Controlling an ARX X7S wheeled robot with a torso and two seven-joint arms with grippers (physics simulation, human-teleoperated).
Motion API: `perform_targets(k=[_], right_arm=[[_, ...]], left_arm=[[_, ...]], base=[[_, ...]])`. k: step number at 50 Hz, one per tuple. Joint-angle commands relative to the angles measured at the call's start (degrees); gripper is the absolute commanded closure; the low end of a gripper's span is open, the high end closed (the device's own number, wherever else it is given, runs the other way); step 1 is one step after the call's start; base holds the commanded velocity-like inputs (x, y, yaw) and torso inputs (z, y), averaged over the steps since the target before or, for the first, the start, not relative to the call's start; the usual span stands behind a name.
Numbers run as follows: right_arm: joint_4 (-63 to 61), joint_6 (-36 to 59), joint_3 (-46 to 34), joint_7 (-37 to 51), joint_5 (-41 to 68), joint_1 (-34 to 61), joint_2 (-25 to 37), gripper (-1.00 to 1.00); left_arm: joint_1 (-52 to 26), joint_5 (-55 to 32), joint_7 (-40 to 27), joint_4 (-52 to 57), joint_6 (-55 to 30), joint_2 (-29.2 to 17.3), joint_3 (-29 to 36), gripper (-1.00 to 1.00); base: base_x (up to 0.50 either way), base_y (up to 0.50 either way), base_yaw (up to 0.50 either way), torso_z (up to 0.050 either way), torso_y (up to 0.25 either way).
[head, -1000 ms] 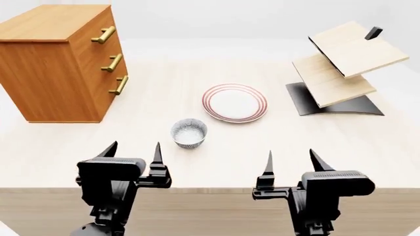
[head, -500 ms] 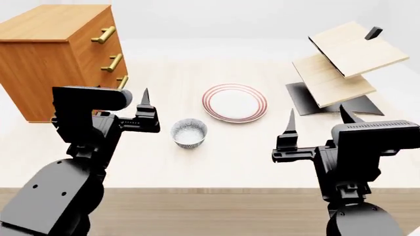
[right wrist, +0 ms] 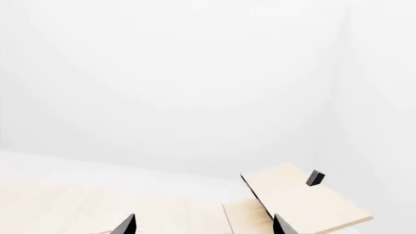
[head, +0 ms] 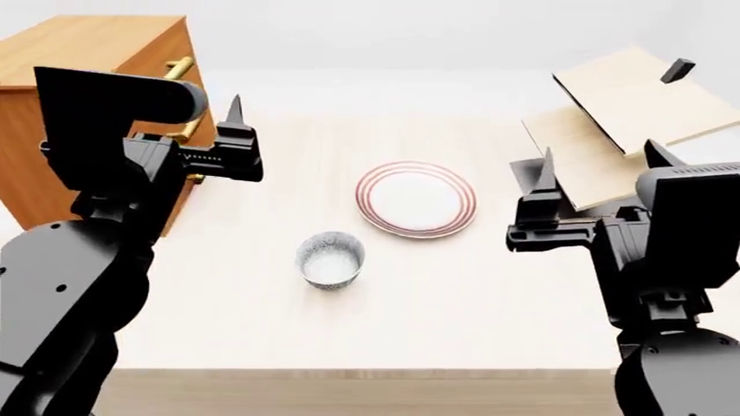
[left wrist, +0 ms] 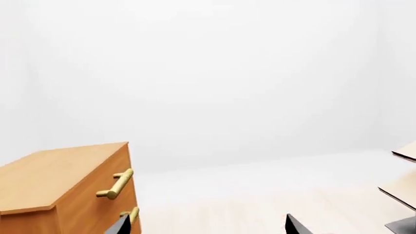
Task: Open the top drawer of the cabinet and put the bowl in it.
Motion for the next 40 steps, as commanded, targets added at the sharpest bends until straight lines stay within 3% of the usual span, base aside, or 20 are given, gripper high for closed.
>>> perform_targets(k=[1,40], right_arm=[[-1.5,2.3,0.1,0.0,0.7,2.0,0.5,-1.00],[-1.2,1.6,0.8,0.7,1.3,2.0,1.5,-1.00]], left_arm=[[-2.6,-0.6,-0.2,0.6,-1.7,-0.8,0.1,-1.00],[-3.6,-1.1,-0.8,0.2,-1.7,-1.6,1.2,-1.00]], base=[[0.50,0.00,0.00,0.050,0.000],[0.50,0.00,0.00,0.050,0.000]])
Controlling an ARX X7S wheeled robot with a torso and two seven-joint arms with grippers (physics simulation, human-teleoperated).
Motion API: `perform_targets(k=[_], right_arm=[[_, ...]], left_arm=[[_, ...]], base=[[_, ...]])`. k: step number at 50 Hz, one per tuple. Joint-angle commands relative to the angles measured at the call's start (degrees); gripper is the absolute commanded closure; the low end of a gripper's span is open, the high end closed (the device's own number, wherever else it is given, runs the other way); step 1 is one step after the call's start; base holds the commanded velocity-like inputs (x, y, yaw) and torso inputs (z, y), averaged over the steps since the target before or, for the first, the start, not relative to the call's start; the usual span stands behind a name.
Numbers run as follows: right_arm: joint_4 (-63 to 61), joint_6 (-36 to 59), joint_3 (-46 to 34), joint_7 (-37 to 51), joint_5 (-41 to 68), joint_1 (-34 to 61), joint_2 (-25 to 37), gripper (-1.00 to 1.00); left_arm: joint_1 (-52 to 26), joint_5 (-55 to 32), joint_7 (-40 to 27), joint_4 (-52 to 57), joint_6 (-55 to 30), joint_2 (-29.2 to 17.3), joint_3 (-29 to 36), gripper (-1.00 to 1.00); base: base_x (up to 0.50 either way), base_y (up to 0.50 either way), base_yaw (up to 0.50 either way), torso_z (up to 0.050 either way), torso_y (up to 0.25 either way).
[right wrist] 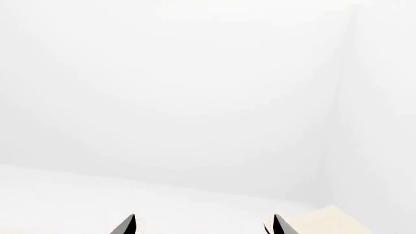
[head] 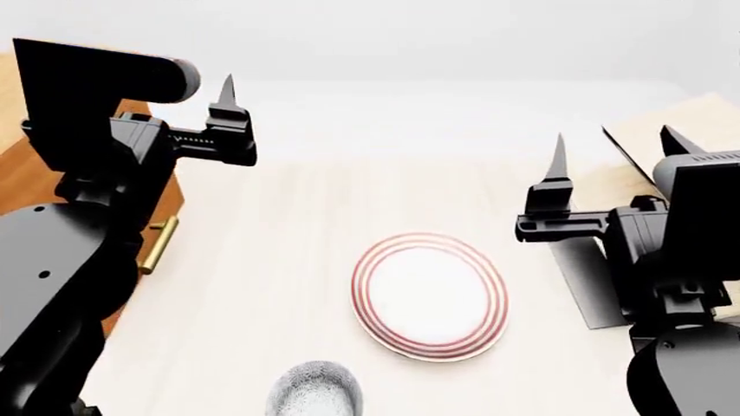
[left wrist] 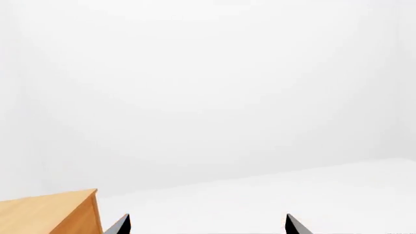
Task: Open the top drawer of the cabinet and put the bowl in it.
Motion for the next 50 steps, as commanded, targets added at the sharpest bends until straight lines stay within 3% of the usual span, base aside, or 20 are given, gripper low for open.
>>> perform_targets(k=[1,10,23,37,50], right_arm=[[0.3,-0.7,0.1,0.2,0.1,-0.3,0.2,-1.00],[1.3,-3.5,0.8,0.1,0.3,-2.0,-0.1,-1.00],[3.2,-6.7,1.5,0.2,0.3,-4.1,-0.5,-1.00],[4.2,-8.4,1.2,0.4,0.4,-5.2,-0.5,-1.00],[4.8,-9.3,1.2,0.5,0.7,-5.7,-0.7,-1.00]], left_arm=[[-0.2,-0.1,-0.1,-0.4,0.3,-0.2,0.6,-1.00],[0.1,0.5,0.0,-2.4,1.1,-0.7,1.8,-1.00],[-6.3,13.1,-0.1,-12.1,6.2,-9.7,22.5,-1.00],[-14.4,19.7,1.4,-22.8,5.1,-11.0,35.6,-1.00],[-17.9,22.3,2.4,-34.1,5.1,-9.6,41.2,-1.00]], base=[[0.50,0.00,0.00,0.050,0.000],[0.25,0.00,0.00,0.039,0.000],[0.00,0.00,0.00,0.000,0.000],[0.00,0.00,0.00,0.000,0.000],[0.00,0.00,0.00,0.000,0.000]])
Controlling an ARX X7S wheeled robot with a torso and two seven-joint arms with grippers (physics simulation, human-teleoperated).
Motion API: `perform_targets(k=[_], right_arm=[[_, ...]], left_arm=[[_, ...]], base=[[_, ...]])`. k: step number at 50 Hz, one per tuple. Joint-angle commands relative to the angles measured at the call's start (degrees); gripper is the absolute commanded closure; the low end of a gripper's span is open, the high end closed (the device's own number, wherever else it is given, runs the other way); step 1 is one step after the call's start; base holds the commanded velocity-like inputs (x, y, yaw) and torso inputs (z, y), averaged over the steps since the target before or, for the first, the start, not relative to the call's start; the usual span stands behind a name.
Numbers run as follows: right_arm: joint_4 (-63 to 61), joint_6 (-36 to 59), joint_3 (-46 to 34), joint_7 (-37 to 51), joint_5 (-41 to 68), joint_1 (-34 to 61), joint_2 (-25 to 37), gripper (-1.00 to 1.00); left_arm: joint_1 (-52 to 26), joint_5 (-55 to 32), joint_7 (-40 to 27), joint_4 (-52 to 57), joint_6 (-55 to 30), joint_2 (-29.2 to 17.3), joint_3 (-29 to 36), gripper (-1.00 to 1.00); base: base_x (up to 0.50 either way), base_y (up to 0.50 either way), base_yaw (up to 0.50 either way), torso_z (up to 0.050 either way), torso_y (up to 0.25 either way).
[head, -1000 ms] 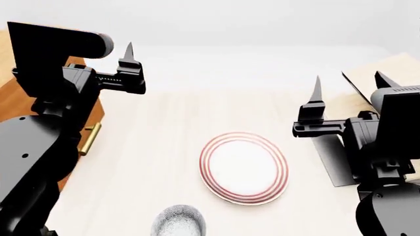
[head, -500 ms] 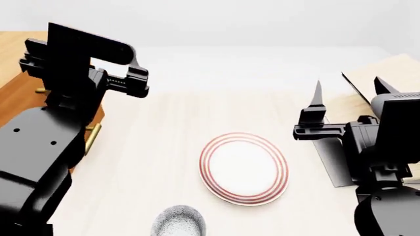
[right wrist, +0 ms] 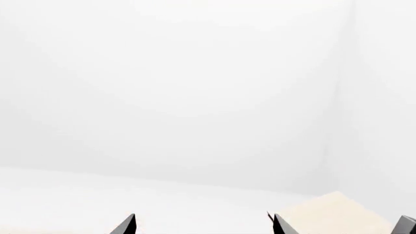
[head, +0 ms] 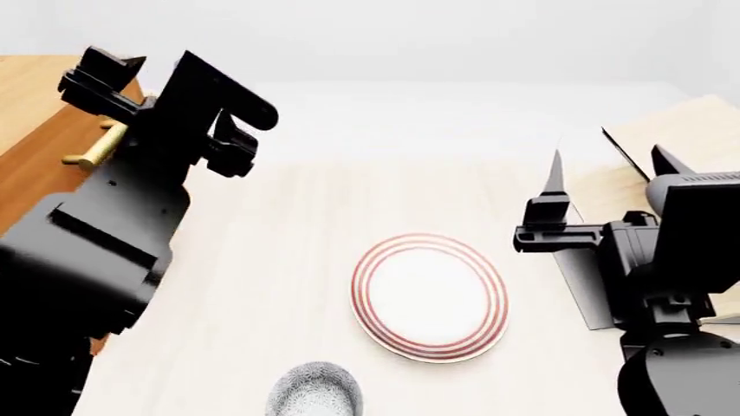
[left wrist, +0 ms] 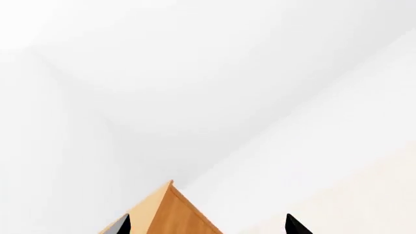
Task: Open the top drawer of the cabinet and put the bowl in it.
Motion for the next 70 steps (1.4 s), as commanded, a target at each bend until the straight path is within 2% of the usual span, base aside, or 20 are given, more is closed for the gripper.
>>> perform_targets(k=[1,13,30,50,70], right_arm=[[0.6,-1.1,0.1,0.1,0.3,-0.6,-0.2,-1.00],[1.2,-2.1,-0.2,0.3,0.4,-1.2,-0.1,-1.00],[2.6,-3.8,-0.1,0.4,1.0,-1.7,-0.5,-1.00],[3.1,-5.0,0.7,0.4,1.6,-2.8,-0.4,-1.00],[4.2,-6.7,0.7,0.6,1.9,-3.8,-0.2,-1.00]], left_arm=[[-3.5,3.1,1.0,-9.1,-0.3,0.4,6.5,-1.00],[-6.7,5.6,2.9,-14.2,-1.6,0.7,12.8,-1.00],[-7.7,7.2,3.7,-20.3,-1.3,1.7,17.0,-1.00],[-9.6,8.5,3.9,-29.6,0.3,4.2,19.6,-1.00],[-9.6,8.5,2.4,-38.6,4.3,6.2,19.1,-1.00]], base=[[0.00,0.00,0.00,0.000,0.000],[0.00,0.00,0.00,0.000,0.000],[0.00,0.00,0.00,0.000,0.000],[0.00,0.00,0.00,0.000,0.000],[0.00,0.00,0.00,0.000,0.000]])
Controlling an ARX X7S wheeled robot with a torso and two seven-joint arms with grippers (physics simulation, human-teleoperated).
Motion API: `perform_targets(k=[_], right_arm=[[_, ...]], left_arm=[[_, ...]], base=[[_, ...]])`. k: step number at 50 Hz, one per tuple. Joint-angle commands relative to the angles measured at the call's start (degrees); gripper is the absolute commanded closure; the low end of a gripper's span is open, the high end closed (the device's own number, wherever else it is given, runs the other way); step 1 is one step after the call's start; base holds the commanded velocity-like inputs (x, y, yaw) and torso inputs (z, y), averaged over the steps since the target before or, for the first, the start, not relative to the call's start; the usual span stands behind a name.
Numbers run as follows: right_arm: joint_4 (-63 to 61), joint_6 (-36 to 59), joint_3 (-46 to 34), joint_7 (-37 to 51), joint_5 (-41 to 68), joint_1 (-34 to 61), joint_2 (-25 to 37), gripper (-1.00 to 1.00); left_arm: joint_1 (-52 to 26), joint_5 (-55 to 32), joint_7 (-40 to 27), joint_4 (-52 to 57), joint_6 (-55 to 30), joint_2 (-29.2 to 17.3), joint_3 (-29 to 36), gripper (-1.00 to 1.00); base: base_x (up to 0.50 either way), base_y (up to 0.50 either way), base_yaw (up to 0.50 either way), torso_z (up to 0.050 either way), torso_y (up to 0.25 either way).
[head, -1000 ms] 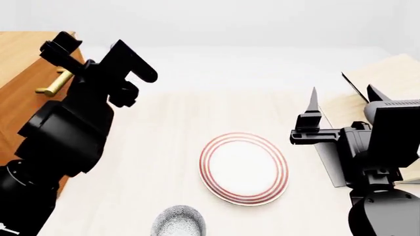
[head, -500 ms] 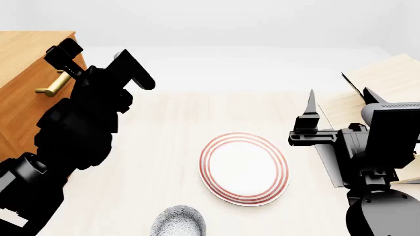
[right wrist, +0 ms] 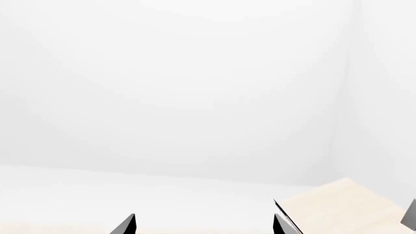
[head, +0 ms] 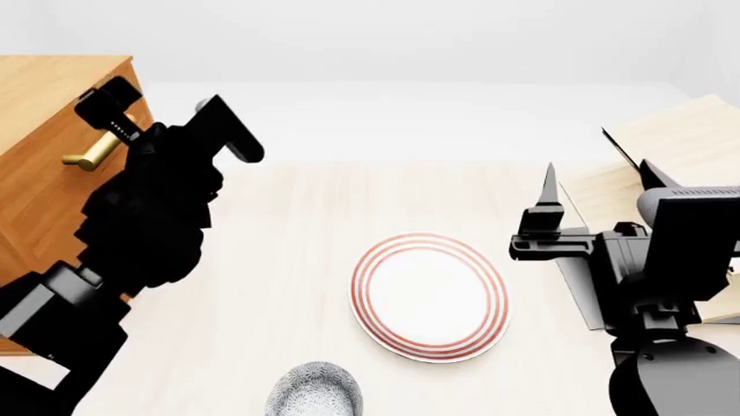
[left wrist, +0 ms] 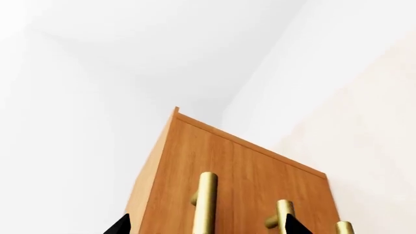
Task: Open the top drawer of the cabinet and put the bowl in it.
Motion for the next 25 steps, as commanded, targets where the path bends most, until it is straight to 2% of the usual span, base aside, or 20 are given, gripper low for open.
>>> perform_targets(k=[1,25], right_arm=[[0.7,-0.9,0.2,0.1,0.2,-0.5,0.1,-1.00],[2.7,-3.0,-0.4,0.4,0.3,-1.4,0.2,-1.00]], left_arm=[[-0.1,0.1,-0.8,-5.2,2.1,1.1,0.0,-1.00],[-0.6,-0.4,-2.2,-15.8,7.0,3.7,-1.1,-1.00]], base=[[0.00,0.00,0.00,0.000,0.000],[0.00,0.00,0.00,0.000,0.000]])
